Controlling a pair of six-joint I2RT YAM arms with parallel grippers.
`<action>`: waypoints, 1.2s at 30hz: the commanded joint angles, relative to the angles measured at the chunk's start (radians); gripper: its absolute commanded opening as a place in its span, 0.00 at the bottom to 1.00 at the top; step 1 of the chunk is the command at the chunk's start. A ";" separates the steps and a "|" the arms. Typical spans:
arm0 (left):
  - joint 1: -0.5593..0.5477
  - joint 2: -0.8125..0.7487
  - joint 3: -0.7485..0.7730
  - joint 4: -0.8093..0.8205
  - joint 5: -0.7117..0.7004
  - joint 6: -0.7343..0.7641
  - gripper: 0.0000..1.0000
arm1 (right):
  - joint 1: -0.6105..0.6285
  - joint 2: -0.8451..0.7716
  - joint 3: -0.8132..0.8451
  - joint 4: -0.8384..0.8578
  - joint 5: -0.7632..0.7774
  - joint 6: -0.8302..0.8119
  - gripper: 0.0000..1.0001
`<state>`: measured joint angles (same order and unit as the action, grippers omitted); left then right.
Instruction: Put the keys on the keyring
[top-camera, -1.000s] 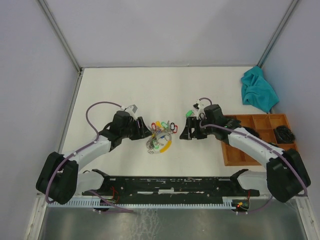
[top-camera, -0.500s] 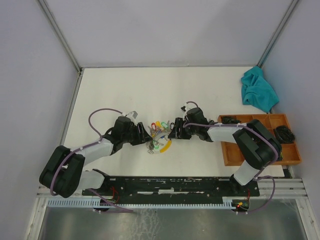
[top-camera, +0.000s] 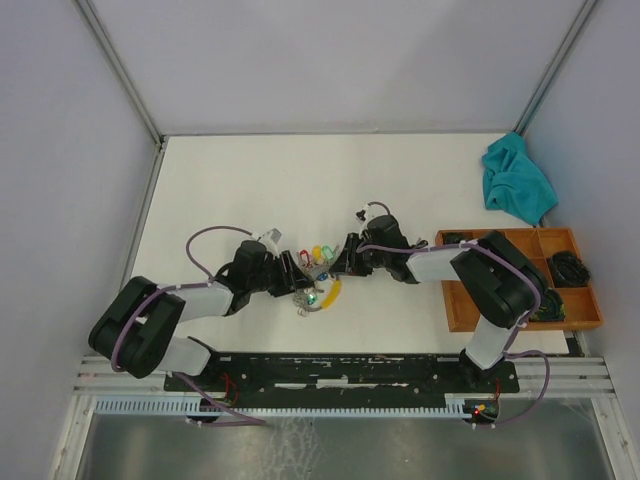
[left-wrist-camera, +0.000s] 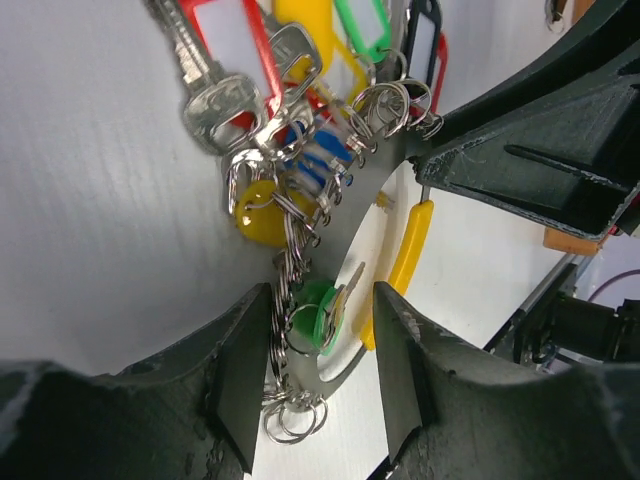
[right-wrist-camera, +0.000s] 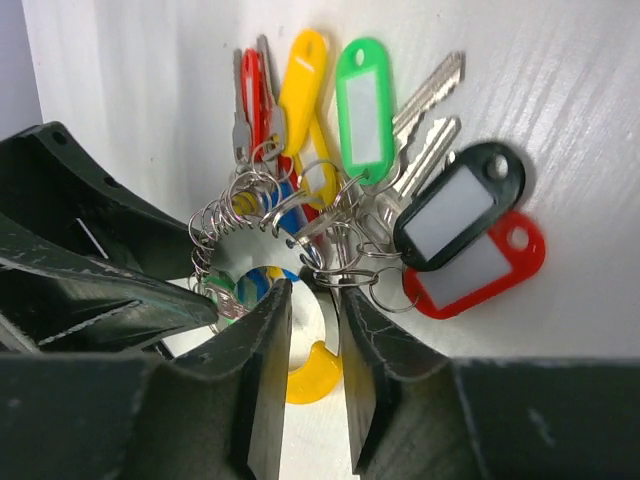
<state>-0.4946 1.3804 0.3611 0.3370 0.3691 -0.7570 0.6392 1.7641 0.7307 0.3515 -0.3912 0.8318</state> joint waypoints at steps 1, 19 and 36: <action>-0.022 0.035 -0.027 0.176 0.037 -0.091 0.52 | 0.008 -0.083 0.028 0.066 -0.076 0.010 0.30; -0.025 -0.041 -0.077 0.272 -0.013 -0.101 0.53 | 0.008 -0.262 0.185 -0.351 -0.099 -0.306 0.01; -0.027 -0.322 -0.035 0.134 -0.057 0.133 0.68 | 0.166 -0.287 0.505 -0.901 0.148 -0.698 0.01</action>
<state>-0.5194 1.0904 0.2916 0.4122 0.2909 -0.7143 0.7906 1.5192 1.1858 -0.4755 -0.2752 0.2218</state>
